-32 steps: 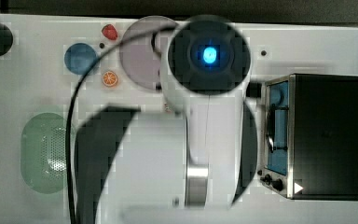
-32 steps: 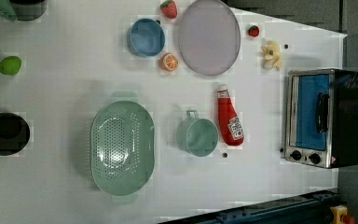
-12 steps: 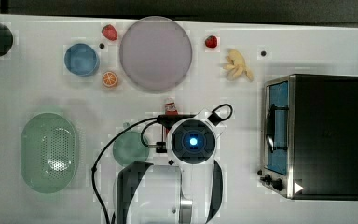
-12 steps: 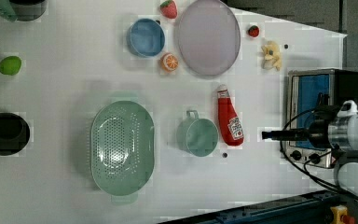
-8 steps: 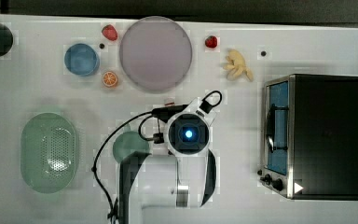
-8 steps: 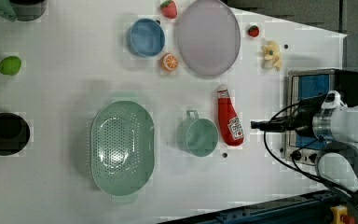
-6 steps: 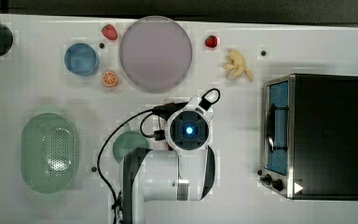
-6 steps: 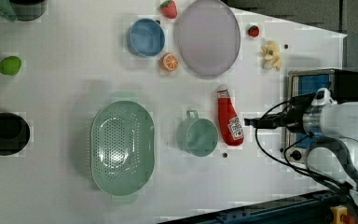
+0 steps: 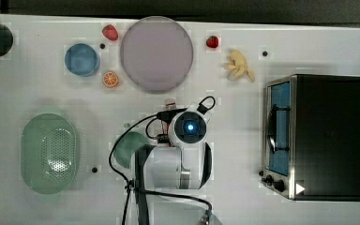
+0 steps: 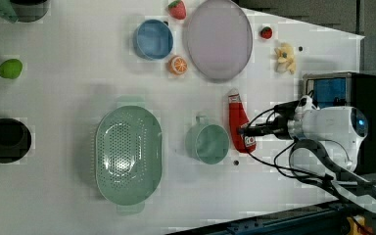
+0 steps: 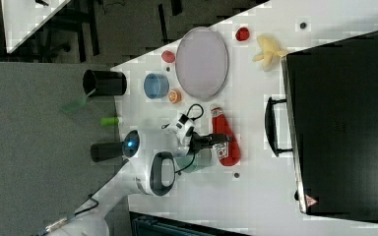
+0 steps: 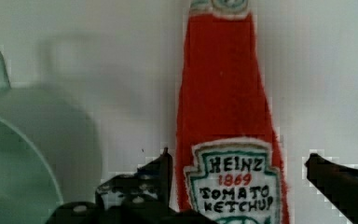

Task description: Pick Ketchup from the table and place it in strainer.

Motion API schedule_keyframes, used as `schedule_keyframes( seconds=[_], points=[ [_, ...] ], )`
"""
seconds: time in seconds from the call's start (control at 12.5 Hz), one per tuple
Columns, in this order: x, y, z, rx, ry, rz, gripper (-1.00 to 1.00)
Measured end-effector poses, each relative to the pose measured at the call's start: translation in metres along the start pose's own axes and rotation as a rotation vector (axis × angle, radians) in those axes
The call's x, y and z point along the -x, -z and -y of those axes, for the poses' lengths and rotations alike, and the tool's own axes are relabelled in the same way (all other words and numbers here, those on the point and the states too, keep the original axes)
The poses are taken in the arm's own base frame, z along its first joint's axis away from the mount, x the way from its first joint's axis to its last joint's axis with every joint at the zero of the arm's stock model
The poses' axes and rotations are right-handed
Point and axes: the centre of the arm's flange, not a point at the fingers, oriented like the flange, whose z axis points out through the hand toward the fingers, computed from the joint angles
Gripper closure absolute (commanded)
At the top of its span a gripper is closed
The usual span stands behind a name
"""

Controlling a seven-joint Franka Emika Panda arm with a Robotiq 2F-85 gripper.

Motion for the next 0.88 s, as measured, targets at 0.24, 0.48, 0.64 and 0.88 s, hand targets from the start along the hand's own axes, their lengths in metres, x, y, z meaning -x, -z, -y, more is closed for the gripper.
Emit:
schedule_keyframes(
  seconds=[0.24, 0.48, 0.64, 0.88],
  points=[
    [0.0, -0.021, 0.003, 0.003, 0.021, -0.011, -0.92],
    [0.0, -0.03, 0.004, 0.007, 0.027, -0.037, -0.21],
    [-0.002, -0.025, 0.006, 0.007, 0.03, -0.047, -0.2],
    [-0.01, -0.007, 0.004, 0.019, 0.03, -0.08, -0.2]
  ],
)
